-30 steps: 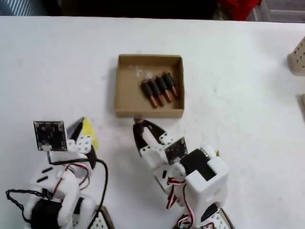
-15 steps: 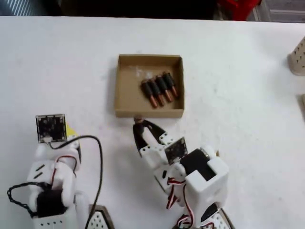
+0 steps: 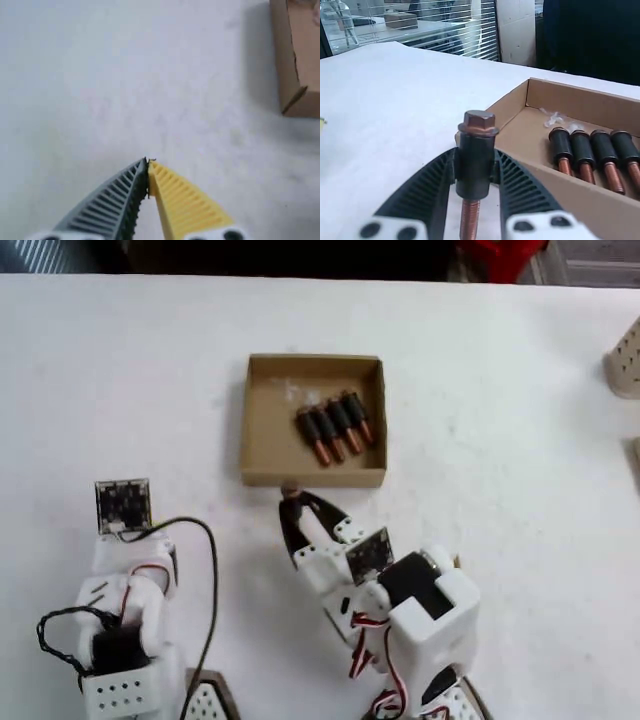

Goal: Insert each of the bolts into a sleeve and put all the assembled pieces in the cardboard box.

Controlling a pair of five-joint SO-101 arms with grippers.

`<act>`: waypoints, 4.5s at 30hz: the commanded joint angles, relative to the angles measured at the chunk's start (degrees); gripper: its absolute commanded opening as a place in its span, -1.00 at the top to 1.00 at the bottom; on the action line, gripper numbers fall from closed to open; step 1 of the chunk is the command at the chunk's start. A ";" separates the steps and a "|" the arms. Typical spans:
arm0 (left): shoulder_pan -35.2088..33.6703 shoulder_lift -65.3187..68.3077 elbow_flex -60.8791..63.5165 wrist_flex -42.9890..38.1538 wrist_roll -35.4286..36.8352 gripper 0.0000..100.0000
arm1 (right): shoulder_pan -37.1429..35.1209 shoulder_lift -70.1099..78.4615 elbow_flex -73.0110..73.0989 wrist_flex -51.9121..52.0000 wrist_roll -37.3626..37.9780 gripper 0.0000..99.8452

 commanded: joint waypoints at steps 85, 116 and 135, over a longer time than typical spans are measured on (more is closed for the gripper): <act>-0.57 -0.31 0.09 19.25 -0.62 0.95 | 26.15 16.22 -131.16 165.58 10.29 0.96; -0.57 -0.31 0.09 19.25 -0.62 0.95 | 30.64 -22.46 -106.20 188.97 4.22 0.97; -0.57 -0.31 0.09 19.25 -0.62 0.95 | 37.58 -61.41 -37.10 148.79 4.31 0.97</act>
